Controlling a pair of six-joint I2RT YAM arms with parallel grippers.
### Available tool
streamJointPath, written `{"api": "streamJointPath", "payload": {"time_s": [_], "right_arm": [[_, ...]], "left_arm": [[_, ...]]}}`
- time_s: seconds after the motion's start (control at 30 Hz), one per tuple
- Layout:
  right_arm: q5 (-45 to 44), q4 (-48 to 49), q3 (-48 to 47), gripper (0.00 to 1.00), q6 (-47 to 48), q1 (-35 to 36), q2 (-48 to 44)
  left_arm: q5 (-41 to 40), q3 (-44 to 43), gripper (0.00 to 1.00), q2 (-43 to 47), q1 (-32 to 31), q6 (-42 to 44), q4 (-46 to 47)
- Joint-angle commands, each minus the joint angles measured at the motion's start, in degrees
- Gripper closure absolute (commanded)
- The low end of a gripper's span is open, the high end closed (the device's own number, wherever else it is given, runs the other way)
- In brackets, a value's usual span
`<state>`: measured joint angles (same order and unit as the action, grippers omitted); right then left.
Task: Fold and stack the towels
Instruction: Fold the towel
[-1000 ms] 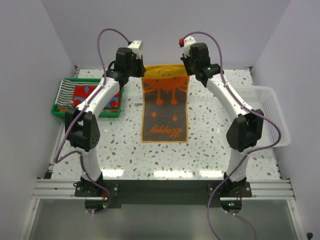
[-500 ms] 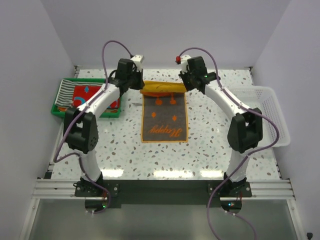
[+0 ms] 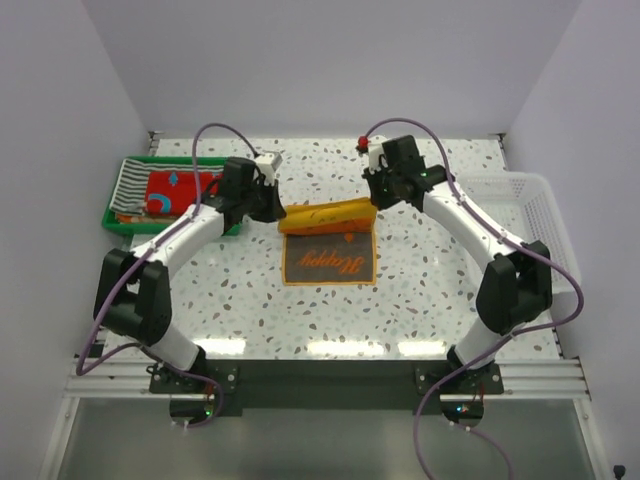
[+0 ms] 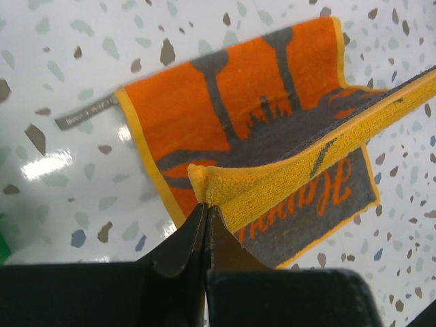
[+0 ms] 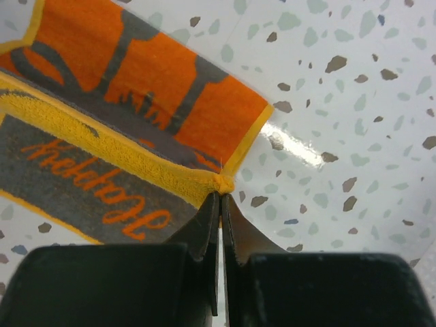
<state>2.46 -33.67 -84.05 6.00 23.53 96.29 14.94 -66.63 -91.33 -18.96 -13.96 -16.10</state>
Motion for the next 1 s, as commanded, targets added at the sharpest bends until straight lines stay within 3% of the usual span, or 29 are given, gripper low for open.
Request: {"api": "streamJointPath", "payload": {"time_s": [0.0,0.33,0.73,0.97], "right_arm": [[-0.3,-3.0,2.7,1.0,-1.1,-0.4,-2.9],[1.1,-1.7,8.6,1.0,-1.9,0.4,-3.0],[0.4,-3.8,2.9,1.0,-0.8,0.6,-3.9],[1.3,-2.5,8.5,1.0,-1.5,0.7,-4.6]], "left_arm": [[-0.8,5.1,1.0,3.0,0.2,-1.2,0.7],[-0.9,12.6,1.0,3.3,-2.8,-3.9,3.2],[-3.9,8.2,1.0,5.8,-2.8,-3.4,0.8],[-2.2,12.3,1.0,5.9,-2.9,-3.4,1.9]]}}
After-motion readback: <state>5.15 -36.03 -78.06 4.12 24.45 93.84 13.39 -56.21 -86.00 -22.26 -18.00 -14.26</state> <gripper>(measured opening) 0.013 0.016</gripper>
